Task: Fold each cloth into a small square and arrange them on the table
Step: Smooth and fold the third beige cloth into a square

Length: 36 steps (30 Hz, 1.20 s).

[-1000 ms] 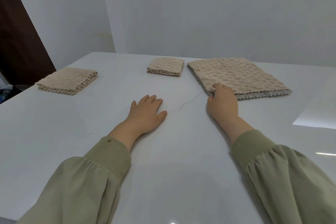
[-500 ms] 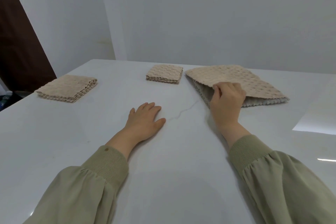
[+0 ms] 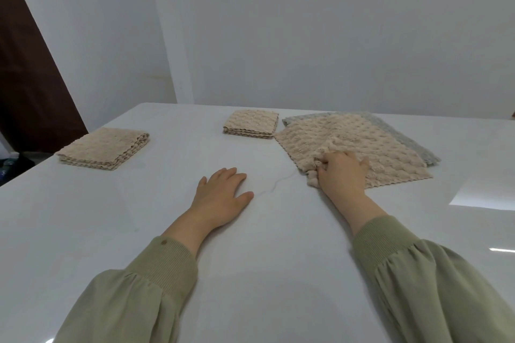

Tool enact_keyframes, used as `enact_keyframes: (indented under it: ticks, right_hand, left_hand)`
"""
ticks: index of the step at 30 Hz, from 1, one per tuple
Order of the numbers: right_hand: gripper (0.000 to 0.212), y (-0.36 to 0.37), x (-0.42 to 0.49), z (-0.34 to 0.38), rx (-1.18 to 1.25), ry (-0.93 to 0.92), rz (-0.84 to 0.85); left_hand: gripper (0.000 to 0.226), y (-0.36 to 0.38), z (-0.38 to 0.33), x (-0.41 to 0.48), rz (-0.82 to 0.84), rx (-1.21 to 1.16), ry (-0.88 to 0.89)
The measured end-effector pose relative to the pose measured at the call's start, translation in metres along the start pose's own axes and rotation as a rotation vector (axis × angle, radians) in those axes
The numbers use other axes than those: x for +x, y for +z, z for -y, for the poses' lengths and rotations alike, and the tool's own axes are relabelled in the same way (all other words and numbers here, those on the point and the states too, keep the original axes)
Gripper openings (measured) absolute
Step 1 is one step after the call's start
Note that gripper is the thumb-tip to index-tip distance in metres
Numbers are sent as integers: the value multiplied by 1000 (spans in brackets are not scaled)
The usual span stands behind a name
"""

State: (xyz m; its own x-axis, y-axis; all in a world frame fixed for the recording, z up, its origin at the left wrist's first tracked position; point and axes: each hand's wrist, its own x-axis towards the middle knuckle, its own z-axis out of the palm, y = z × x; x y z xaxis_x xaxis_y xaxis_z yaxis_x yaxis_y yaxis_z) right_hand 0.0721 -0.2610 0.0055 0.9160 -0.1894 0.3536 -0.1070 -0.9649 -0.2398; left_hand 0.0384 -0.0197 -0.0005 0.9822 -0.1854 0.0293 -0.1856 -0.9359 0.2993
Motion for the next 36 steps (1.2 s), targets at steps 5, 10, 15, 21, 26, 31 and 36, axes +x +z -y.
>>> enact_keyframes:
  ticks: [5,10,15,21,26,31,36]
  right_hand:
    - [29,-2,-3,2,22,1,-121]
    - [29,0,-5,3,86,-9,-312]
    - [20,-13,-14,19,350,-167,-596]
    - [23,-23,-84,84,523,-765,-247]
    - [50,-17,-85,87,185,-455,61]
    - [65,-8,-74,75,36,-361,363]
    - [75,-8,-72,74,14,-416,444]
  left_hand:
    - [55,0,1,0,-2,-4,0]
    - [55,2,5,-1,-11,-4,0]
    - [44,-1,8,2,-88,-144,31]
    - [28,-29,41,-5,-410,-485,-259]
    - [25,-43,52,-17,-278,-496,-273]
    - [24,-31,42,-8,-169,-327,-175]
    - [24,-23,31,3,-132,-207,-119]
